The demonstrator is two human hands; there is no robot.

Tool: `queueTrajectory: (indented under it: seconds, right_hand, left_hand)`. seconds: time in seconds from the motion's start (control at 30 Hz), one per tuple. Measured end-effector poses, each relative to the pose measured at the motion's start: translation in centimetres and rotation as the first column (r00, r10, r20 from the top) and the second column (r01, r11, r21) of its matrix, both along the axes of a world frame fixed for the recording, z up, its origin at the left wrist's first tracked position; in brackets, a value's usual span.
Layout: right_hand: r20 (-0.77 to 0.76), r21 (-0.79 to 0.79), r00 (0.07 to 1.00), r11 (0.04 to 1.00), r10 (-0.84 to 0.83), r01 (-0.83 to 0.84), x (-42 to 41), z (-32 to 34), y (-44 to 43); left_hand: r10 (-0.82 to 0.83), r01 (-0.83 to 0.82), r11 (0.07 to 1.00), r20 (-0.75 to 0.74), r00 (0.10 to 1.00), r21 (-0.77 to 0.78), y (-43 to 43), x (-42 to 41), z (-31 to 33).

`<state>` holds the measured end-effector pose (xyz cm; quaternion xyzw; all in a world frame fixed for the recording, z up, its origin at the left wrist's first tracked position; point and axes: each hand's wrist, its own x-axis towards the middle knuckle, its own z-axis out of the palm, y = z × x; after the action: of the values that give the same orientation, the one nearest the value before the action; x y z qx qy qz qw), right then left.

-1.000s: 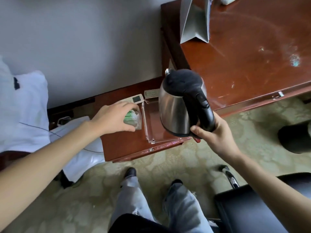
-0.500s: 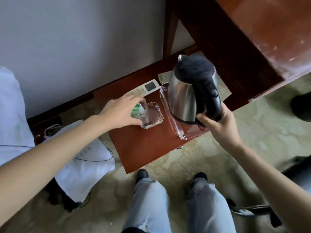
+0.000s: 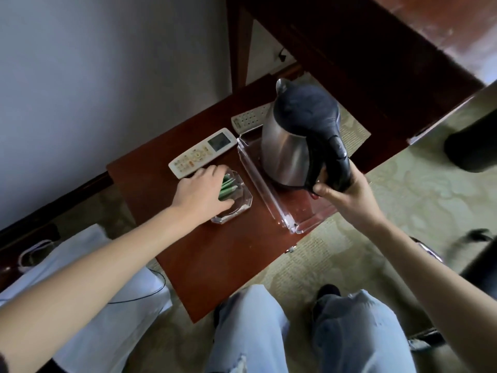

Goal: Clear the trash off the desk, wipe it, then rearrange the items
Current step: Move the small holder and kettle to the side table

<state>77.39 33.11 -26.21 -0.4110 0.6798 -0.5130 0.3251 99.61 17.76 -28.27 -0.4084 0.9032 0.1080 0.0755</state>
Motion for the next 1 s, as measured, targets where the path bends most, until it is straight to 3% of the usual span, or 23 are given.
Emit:
queueTrajectory:
  seconds: [0.23,0.4,0.63,0.83,1.0]
  right_hand:
    - [-0.118,0.116,0.993,0.993,0.015,-0.001,-0.4,0.2,0.0]
    - [-0.318,0.159,0.947,0.987,0.050,0.001,-0.7,0.9,2.3]
    - [-0.626,0.204,0.720,0.954,0.300,-0.220,-2.3,8.3,6.9]
    - [-0.801,0.252,0.482,0.931,0.353,-0.263,-5.4,16.8,9.0]
    - [-0.791,0.297,0.480,0.924,0.379,-0.240,-9.9,21.9,10.5]
  left_hand:
    - [-0.061,0.068,0.993,0.072,0.996,-0.101,0.5,-0.5,0.5]
    - [-0.188,0.182,0.975,-0.041,0.981,-0.125,2.4,-0.7,4.5]
    - [-0.429,0.423,0.903,-0.130,0.894,-0.067,6.7,-4.3,13.5]
    - [-0.484,0.481,0.875,-0.139,0.864,-0.057,10.4,-9.0,21.0]
    - [-0.374,0.375,0.927,-0.148,0.915,-0.028,12.2,-13.7,26.3]
